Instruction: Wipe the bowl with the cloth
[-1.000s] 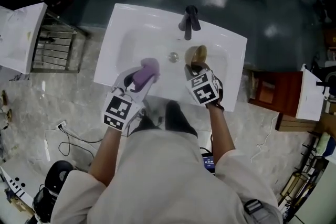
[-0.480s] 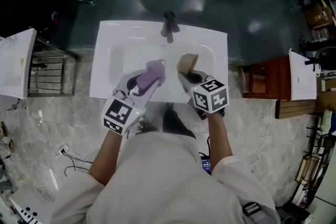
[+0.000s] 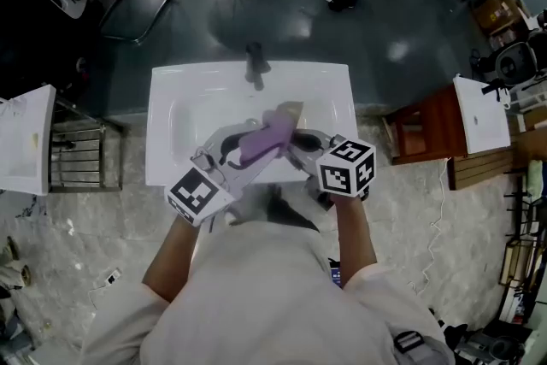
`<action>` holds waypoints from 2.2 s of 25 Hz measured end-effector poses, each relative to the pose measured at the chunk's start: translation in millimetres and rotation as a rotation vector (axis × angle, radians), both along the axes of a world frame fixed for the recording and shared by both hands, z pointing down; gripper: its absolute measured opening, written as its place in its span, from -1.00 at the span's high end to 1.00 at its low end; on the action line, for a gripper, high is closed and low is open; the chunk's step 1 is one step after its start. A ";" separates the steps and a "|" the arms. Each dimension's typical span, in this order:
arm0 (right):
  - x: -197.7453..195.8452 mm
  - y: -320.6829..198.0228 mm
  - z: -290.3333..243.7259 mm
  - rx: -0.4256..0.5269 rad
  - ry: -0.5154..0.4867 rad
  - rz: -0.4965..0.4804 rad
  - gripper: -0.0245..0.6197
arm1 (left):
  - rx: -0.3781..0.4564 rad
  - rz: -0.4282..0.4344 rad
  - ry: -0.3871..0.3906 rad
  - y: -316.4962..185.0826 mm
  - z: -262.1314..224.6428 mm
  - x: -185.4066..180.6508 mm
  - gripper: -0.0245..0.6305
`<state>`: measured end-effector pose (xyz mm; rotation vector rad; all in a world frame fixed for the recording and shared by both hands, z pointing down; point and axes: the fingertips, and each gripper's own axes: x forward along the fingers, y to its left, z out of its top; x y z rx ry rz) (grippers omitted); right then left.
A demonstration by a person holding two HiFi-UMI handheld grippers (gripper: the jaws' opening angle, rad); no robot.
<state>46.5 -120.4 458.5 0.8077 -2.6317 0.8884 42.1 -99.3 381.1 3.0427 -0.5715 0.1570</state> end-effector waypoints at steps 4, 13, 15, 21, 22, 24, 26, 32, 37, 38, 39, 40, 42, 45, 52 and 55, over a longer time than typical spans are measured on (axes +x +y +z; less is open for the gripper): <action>-0.5 7.5 -18.9 0.017 -0.080 -0.057 0.89 | 0.015 0.050 0.005 -1.5 -10.6 7.8 0.55; -0.7 18.0 -35.4 0.025 -0.143 -0.180 0.89 | 0.030 -0.018 0.003 -29.9 -23.9 8.2 0.55; -3.0 20.4 -38.6 0.023 -0.157 -0.204 0.89 | 0.031 -0.037 -0.001 -37.8 -25.3 4.1 0.55; -12.0 32.3 -42.8 0.028 -0.167 -0.286 0.89 | 0.028 -0.067 -0.031 -51.8 -18.5 -8.1 0.55; -12.3 33.8 -44.2 0.031 -0.176 -0.298 0.89 | 0.019 -0.070 -0.030 -53.7 -16.9 -10.1 0.55; -12.6 37.0 -47.0 0.037 -0.194 -0.321 0.88 | 0.001 -0.080 -0.032 -58.9 -12.0 -14.1 0.56; -12.6 38.9 -48.0 0.030 -0.193 -0.331 0.88 | -0.028 -0.083 -0.028 -63.6 -5.4 -17.5 0.56; -10.8 40.5 -48.8 0.015 -0.196 -0.341 0.86 | -0.073 -0.066 -0.024 -71.2 20.6 -23.6 0.56; -10.1 39.7 -54.8 0.012 -0.248 -0.340 0.87 | -0.094 -0.051 -0.027 -70.2 41.2 -29.3 0.56; -9.8 38.9 -57.2 0.015 -0.262 -0.339 0.87 | -0.095 -0.048 -0.031 -69.4 44.3 -30.2 0.56; -9.2 37.8 -59.2 0.018 -0.275 -0.336 0.88 | -0.095 -0.045 -0.038 -68.3 47.1 -30.7 0.56; -8.1 36.3 -61.0 0.019 -0.287 -0.331 0.88 | -0.094 -0.042 -0.044 -67.1 49.4 -30.7 0.56; -5.2 32.4 -63.5 0.014 -0.314 -0.316 0.88 | -0.097 -0.040 -0.050 -65.3 53.0 -30.1 0.56; -2.3 27.5 -67.2 0.005 -0.357 -0.296 0.88 | -0.108 -0.038 -0.053 -63.3 57.6 -29.6 0.56; 0.7 21.5 -78.1 -0.006 -0.454 -0.267 0.89 | -0.120 -0.032 -0.070 -51.8 66.4 -28.6 0.56; 1.6 14.8 -84.8 0.004 -0.488 -0.248 0.89 | -0.134 -0.012 -0.082 -43.9 72.0 -22.2 0.56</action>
